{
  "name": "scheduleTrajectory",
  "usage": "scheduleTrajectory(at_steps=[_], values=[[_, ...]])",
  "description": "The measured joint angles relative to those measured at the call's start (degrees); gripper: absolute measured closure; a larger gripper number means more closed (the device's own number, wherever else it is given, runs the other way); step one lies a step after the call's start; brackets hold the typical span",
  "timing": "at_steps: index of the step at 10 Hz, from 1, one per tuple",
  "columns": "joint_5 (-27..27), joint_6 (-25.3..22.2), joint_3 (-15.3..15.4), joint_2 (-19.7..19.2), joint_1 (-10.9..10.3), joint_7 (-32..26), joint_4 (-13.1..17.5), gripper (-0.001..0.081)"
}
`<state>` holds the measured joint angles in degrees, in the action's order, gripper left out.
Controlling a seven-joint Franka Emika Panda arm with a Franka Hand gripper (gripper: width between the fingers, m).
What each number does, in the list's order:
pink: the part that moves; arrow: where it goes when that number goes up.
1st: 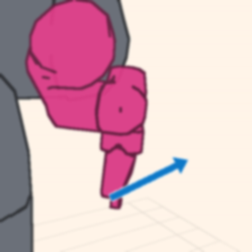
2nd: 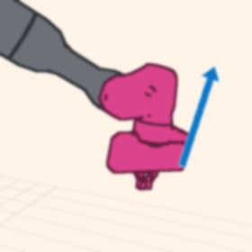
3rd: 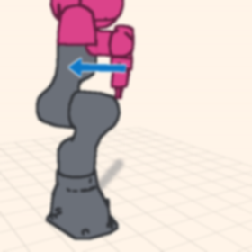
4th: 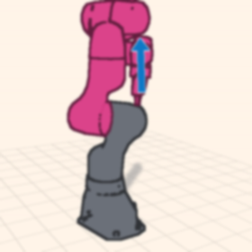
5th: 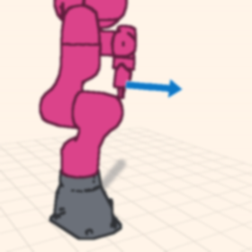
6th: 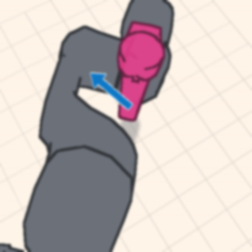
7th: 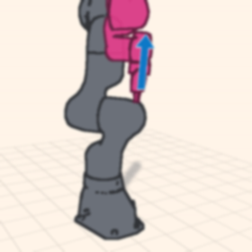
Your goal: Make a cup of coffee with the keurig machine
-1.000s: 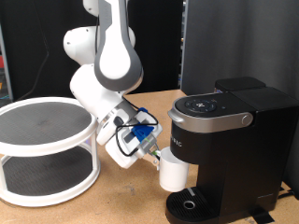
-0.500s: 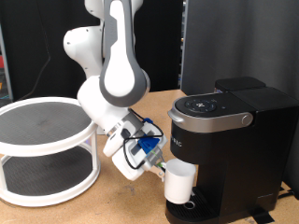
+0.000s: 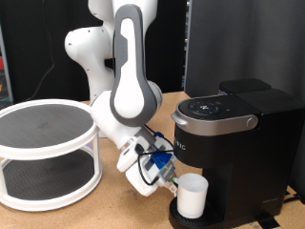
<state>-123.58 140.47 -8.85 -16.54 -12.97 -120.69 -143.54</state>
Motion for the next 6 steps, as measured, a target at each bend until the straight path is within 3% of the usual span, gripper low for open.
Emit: scheduleTrajectory(at_steps=[3,5,6], values=[[-1.23,-1.41,0.87,-1.07,0.0,-0.73,0.7,0.0741],[-0.83,-2.31,1.08,-1.11,0.0,-0.64,0.27,0.0472],[-0.4,-2.55,1.08,-1.12,0.0,-0.53,-0.15,0.0472]])
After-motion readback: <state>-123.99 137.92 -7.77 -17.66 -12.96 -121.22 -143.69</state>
